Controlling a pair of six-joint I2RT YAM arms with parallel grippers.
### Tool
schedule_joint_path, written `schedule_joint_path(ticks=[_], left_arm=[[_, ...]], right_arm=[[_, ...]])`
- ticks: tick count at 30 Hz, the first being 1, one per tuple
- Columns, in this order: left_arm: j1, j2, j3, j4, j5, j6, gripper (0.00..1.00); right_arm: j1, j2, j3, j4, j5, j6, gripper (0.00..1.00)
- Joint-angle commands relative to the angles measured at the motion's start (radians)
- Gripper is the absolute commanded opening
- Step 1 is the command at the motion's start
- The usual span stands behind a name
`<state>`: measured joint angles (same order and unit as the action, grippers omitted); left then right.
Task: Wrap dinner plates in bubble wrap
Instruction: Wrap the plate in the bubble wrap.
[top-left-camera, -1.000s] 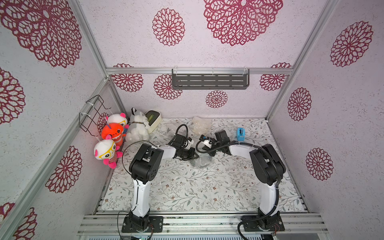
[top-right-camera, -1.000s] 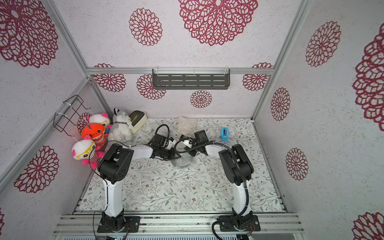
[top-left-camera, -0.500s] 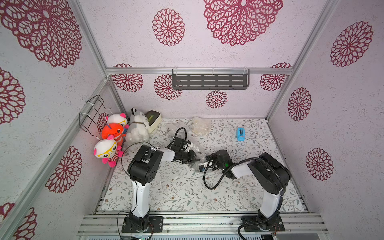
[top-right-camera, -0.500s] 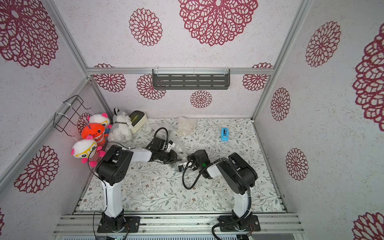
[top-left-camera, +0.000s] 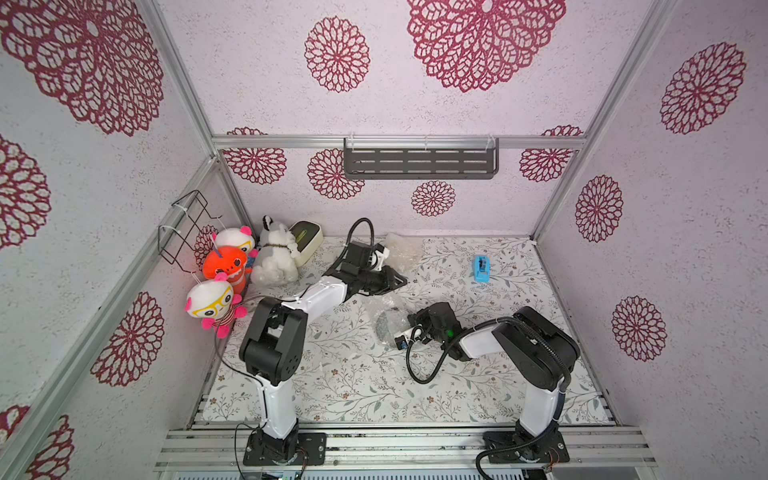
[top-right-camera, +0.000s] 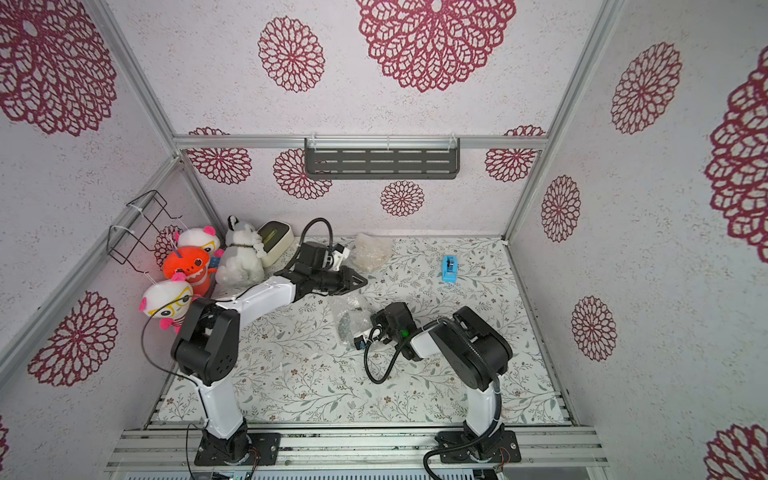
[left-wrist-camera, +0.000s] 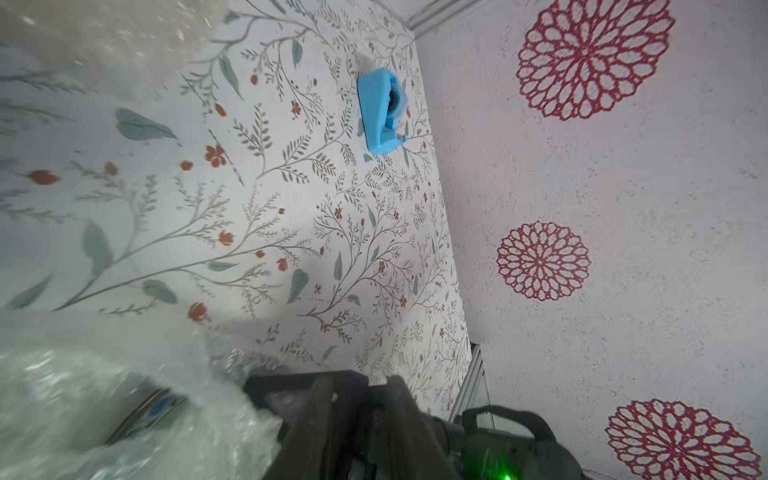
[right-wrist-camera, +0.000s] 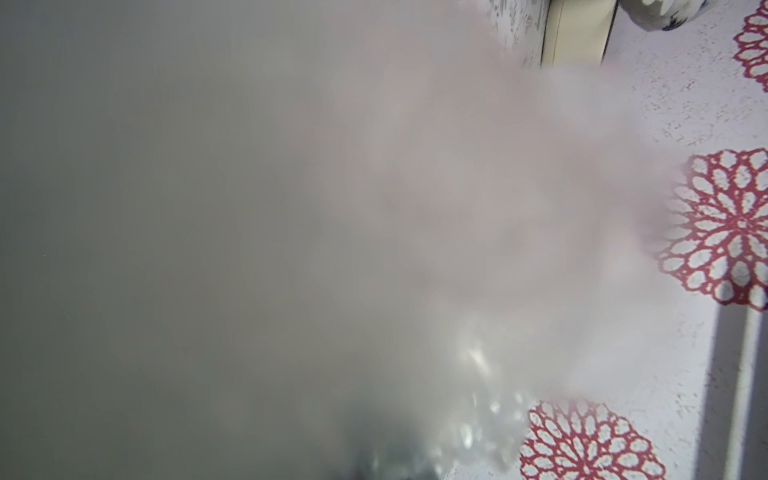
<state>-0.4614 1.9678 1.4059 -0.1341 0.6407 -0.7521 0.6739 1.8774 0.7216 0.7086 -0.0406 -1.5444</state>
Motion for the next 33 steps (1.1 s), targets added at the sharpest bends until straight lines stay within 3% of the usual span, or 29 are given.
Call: schedule_joint_path(ticks=[1, 5, 8, 13, 16, 19, 22, 25, 29, 33], left_arm=[[-0.029, 0.112, 0.056, -0.15, -0.086, -0.028, 0.24], [-0.065, 0.183, 0.104, -0.348, -0.141, 0.053, 0.2], [-0.054, 0.153, -0.024, -0.34, -0.183, 0.035, 0.12], [-0.017, 0.112, -0.223, -0.235, -0.208, 0.001, 0.0], [-0.007, 0.105, -0.256, -0.19, -0.193, 0.002, 0.0], [-0.005, 0.096, -0.257, -0.173, -0.189, 0.014, 0.0], [-0.005, 0.091, -0.264, -0.146, -0.177, 0.009, 0.0], [-0.006, 0.092, -0.269, -0.126, -0.163, 0.005, 0.0], [-0.006, 0.09, -0.274, -0.115, -0.156, 0.003, 0.0], [-0.005, 0.082, -0.278, -0.109, -0.154, 0.001, 0.0]], right_arm=[[0.013, 0.016, 0.003, -0.081, -0.001, -0.039, 0.0], [0.013, 0.012, 0.009, -0.066, -0.004, -0.016, 0.0], [0.011, -0.002, 0.01, -0.04, -0.004, 0.034, 0.02], [-0.006, -0.104, 0.0, 0.019, -0.032, 0.221, 0.39], [-0.026, -0.205, 0.01, -0.024, -0.017, 0.486, 0.52], [-0.053, -0.29, 0.093, -0.264, -0.016, 0.934, 0.58], [-0.077, -0.302, 0.178, -0.443, -0.166, 1.366, 0.58], [-0.078, -0.255, 0.187, -0.411, -0.237, 1.696, 0.52], [-0.073, -0.127, 0.299, -0.509, -0.252, 1.831, 0.35], [-0.047, -0.017, 0.293, -0.504, -0.407, 1.9, 0.27]])
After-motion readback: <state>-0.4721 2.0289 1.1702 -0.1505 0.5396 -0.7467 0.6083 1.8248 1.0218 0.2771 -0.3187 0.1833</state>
